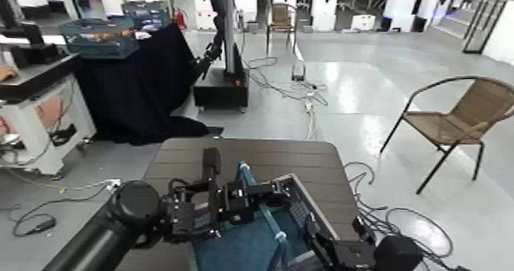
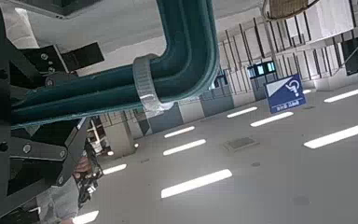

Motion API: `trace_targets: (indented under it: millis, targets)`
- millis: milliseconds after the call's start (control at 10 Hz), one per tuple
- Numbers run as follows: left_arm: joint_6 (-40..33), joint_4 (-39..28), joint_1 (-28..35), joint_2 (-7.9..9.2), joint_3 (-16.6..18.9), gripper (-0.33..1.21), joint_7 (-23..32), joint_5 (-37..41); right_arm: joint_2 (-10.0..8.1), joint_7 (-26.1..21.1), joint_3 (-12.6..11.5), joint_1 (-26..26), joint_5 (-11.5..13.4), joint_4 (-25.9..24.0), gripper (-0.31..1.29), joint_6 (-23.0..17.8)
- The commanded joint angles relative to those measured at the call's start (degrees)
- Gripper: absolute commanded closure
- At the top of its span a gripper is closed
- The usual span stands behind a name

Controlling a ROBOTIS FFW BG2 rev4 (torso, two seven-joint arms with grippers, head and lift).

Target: Place the crate on the table.

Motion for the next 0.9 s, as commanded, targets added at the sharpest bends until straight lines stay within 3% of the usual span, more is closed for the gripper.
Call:
trace_targets:
  millis: [100, 400, 900]
  targets:
    - [-1.77, 6.83, -4.9, -0.8, -3.59, 1.19, -6.13, -4.62, 0.0, 0.01, 0.1, -0.05, -0.07, 0.01, 0.14, 0.01]
    - [-3.53, 12.89, -8.32, -1.77, -6.49, 1.19, -10.7, -7.78, 0.0, 0.01, 0.36, -0.32, -0.15, 0.1, 0.14, 0.01]
    - [-4.76, 17.73, -10.43, -2.56, -7.37, 1.19, -12.81, -9.63, 0.0, 0.01, 0.71, -0.58, -0.33, 0.28, 0.14, -0.35]
